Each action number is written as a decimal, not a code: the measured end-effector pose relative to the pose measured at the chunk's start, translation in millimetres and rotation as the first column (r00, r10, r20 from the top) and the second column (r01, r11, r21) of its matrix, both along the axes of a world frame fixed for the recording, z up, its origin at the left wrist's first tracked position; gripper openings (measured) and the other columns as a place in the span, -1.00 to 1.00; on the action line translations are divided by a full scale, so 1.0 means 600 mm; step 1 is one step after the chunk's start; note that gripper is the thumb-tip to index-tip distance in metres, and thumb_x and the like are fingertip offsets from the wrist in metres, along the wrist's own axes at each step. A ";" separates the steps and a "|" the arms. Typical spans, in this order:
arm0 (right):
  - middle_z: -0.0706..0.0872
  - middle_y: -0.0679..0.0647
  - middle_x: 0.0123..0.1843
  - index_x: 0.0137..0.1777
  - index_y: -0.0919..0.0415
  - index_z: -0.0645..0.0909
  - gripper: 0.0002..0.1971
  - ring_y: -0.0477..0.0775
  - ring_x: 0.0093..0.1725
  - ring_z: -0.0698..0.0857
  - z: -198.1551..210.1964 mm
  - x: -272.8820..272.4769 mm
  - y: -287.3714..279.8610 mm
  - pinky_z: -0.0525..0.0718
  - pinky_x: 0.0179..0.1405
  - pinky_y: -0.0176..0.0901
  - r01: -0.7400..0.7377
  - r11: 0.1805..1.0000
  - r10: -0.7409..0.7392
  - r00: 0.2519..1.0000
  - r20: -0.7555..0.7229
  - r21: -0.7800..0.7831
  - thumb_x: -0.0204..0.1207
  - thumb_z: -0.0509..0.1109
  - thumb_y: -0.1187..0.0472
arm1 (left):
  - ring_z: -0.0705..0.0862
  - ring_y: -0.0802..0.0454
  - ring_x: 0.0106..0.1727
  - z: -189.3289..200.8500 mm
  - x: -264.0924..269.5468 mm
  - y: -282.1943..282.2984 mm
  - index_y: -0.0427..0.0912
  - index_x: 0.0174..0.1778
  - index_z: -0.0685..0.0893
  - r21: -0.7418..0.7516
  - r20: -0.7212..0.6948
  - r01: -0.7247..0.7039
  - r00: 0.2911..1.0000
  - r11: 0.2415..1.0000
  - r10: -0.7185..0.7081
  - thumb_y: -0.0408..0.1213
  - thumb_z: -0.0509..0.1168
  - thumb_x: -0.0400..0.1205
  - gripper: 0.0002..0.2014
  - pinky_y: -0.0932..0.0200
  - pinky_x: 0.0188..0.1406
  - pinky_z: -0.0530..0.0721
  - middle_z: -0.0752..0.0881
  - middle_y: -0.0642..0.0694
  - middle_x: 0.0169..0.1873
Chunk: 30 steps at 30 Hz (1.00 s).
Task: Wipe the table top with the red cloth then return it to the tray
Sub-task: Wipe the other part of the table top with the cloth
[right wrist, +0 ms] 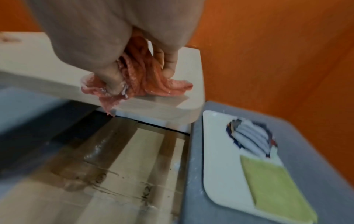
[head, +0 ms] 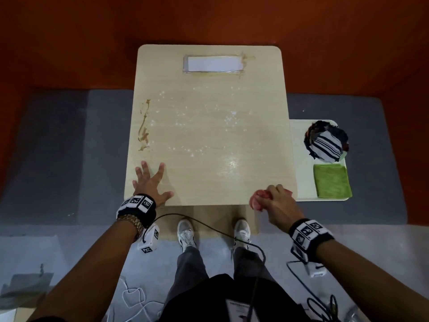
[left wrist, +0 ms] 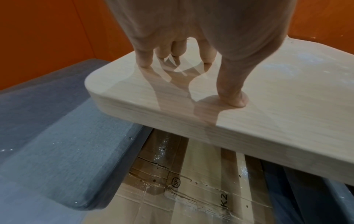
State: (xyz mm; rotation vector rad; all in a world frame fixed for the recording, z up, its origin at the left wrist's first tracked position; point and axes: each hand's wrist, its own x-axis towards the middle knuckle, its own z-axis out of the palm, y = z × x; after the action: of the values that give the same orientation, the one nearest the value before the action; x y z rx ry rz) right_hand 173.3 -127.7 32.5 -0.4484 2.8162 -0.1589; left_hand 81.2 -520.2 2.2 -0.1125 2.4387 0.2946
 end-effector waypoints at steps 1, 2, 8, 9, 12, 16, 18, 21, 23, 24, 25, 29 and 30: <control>0.63 0.12 -0.07 -0.01 -0.01 0.77 -0.65 0.15 -0.09 0.55 0.002 0.003 0.011 0.61 -0.22 -0.03 0.017 1.000 -0.017 1.000 -0.003 0.024 0.22 0.58 0.34 | -0.42 -0.31 0.62 -0.001 0.000 0.001 0.25 0.64 -0.22 0.002 -0.002 0.000 1.000 1.000 0.000 0.15 0.43 0.47 0.03 -0.41 0.57 -0.10 -0.50 -0.22 0.59; 0.63 0.12 -0.08 -0.02 0.00 0.76 -0.65 0.16 -0.09 0.55 0.002 0.001 0.004 0.60 -0.24 -0.03 0.027 0.999 -0.027 1.000 -0.006 0.025 0.21 0.58 0.34 | -0.43 -0.31 0.62 -0.002 0.000 0.002 0.25 0.64 -0.22 0.003 -0.007 -0.002 1.000 1.000 0.002 0.15 0.42 0.47 0.03 -0.40 0.57 -0.10 -0.50 -0.22 0.59; 0.61 0.13 -0.05 -0.05 0.02 0.74 -0.76 0.18 -0.07 0.56 -0.007 -0.020 -0.086 0.62 -0.21 0.05 -0.060 0.998 0.061 0.998 0.020 -0.036 0.25 0.56 0.16 | -0.37 -0.35 0.63 0.003 -0.001 0.006 0.22 0.65 -0.23 -0.047 -0.009 0.016 1.000 0.999 -0.016 0.17 0.41 0.47 0.04 -0.44 0.55 -0.03 -0.46 -0.28 0.60; 0.62 0.13 -0.05 -0.04 0.03 0.75 -0.74 0.19 -0.07 0.56 -0.007 -0.019 -0.062 0.62 -0.21 0.05 -0.058 0.998 0.059 0.998 0.021 -0.027 0.24 0.55 0.16 | -0.37 -0.36 0.63 0.004 -0.001 0.006 0.22 0.65 -0.23 -0.047 -0.014 0.018 1.000 0.999 -0.019 0.18 0.41 0.47 0.04 -0.44 0.55 -0.03 -0.45 -0.28 0.60; 0.63 0.16 -0.05 -0.04 0.06 0.77 -0.73 0.21 -0.07 0.58 0.004 -0.012 -0.002 0.63 -0.21 0.02 -0.014 1.000 0.014 1.000 0.005 0.009 0.21 0.55 0.21 | -0.35 -0.37 0.63 0.005 -0.003 0.005 0.21 0.65 -0.24 -0.068 -0.006 0.032 0.999 0.997 -0.032 0.20 0.40 0.47 0.04 -0.45 0.54 -0.01 -0.44 -0.29 0.60; 0.62 0.15 -0.05 -0.11 0.06 0.77 -0.76 0.20 -0.09 0.55 -0.004 -0.023 -0.057 0.61 -0.23 0.04 -0.055 0.998 0.055 0.998 0.013 0.005 0.19 0.59 0.19 | -0.34 -0.38 0.63 0.005 -0.005 0.006 0.21 0.65 -0.25 -0.092 0.009 0.041 0.999 0.995 -0.040 0.21 0.39 0.46 0.06 -0.47 0.54 0.04 -0.44 -0.29 0.60; 0.60 0.13 -0.06 -0.10 0.03 0.76 -0.74 0.19 -0.09 0.55 -0.008 -0.023 -0.089 0.60 -0.26 0.03 -0.128 0.992 0.128 0.991 0.033 0.008 0.18 0.61 0.15 | -0.34 -0.38 0.63 0.006 -0.006 0.005 0.21 0.65 -0.24 -0.081 0.003 0.036 0.999 0.996 -0.035 0.22 0.41 0.45 0.06 -0.46 0.54 0.04 -0.43 -0.29 0.61; 0.62 0.09 -0.06 -0.08 -0.05 0.77 -0.76 0.15 -0.09 0.57 0.000 -0.021 -0.044 0.62 -0.25 0.01 -0.086 0.996 0.087 0.996 0.027 -0.022 0.23 0.62 0.13 | -0.32 -0.38 0.64 0.004 -0.008 0.002 0.20 0.66 -0.21 -0.081 -0.008 0.040 0.999 0.996 -0.040 0.23 0.41 0.43 0.07 -0.47 0.53 0.04 -0.41 -0.29 0.61; 0.63 0.10 -0.07 -0.08 -0.05 0.77 -0.75 0.16 -0.09 0.57 0.005 -0.020 0.012 0.63 -0.23 0.02 0.050 0.998 -0.049 0.999 0.017 -0.035 0.24 0.63 0.17 | -0.33 -0.37 0.64 0.003 -0.007 0.003 0.20 0.66 -0.21 -0.084 0.002 0.036 0.999 0.996 -0.036 0.23 0.41 0.43 0.07 -0.47 0.53 0.05 -0.42 -0.29 0.61; 0.63 0.12 -0.07 -0.08 -0.03 0.77 -0.72 0.19 -0.09 0.56 0.008 -0.021 0.030 0.63 -0.22 0.02 0.094 0.995 -0.093 0.995 0.021 -0.017 0.19 0.63 0.19 | -0.33 -0.37 0.64 0.003 -0.006 0.005 0.20 0.65 -0.22 -0.090 0.006 0.033 0.999 0.995 -0.032 0.23 0.41 0.44 0.07 -0.47 0.53 0.06 -0.42 -0.28 0.61; 0.63 0.14 -0.06 -0.08 -0.01 0.77 -0.71 0.22 -0.08 0.56 0.007 -0.023 0.035 0.63 -0.21 0.04 0.120 0.993 -0.120 0.993 0.021 0.015 0.16 0.63 0.19 | -0.33 -0.37 0.64 0.004 -0.007 0.006 0.20 0.66 -0.23 -0.100 0.009 0.034 0.999 0.994 -0.033 0.23 0.41 0.44 0.07 -0.47 0.53 0.08 -0.43 -0.28 0.61; 0.64 0.18 0.01 0.00 0.02 0.76 -0.74 0.25 0.01 0.56 0.002 -0.038 -0.063 0.66 -0.14 0.12 0.175 0.984 -0.173 0.983 0.062 -0.028 0.29 0.58 0.15 | -0.33 -0.37 0.64 0.006 -0.006 0.009 0.20 0.66 -0.22 -0.090 0.005 0.031 1.000 0.995 -0.031 0.21 0.41 0.44 0.06 -0.48 0.52 0.09 -0.42 -0.29 0.61; 0.63 0.16 0.01 -0.02 0.01 0.76 -0.75 0.24 0.01 0.56 0.000 -0.040 -0.087 0.65 -0.14 0.09 0.146 0.988 -0.143 0.988 0.067 -0.044 0.27 0.59 0.14 | -0.33 -0.36 0.64 0.006 -0.005 0.006 0.21 0.66 -0.21 -0.081 -0.005 0.027 1.000 0.996 -0.027 0.21 0.42 0.44 0.06 -0.49 0.52 0.09 -0.41 -0.28 0.62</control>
State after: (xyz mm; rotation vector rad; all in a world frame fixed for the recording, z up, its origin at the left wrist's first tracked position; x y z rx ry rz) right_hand 149.6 -179.9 32.6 -0.2449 2.7864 -0.2676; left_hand 78.0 -516.5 5.9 -0.1140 2.4563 0.1849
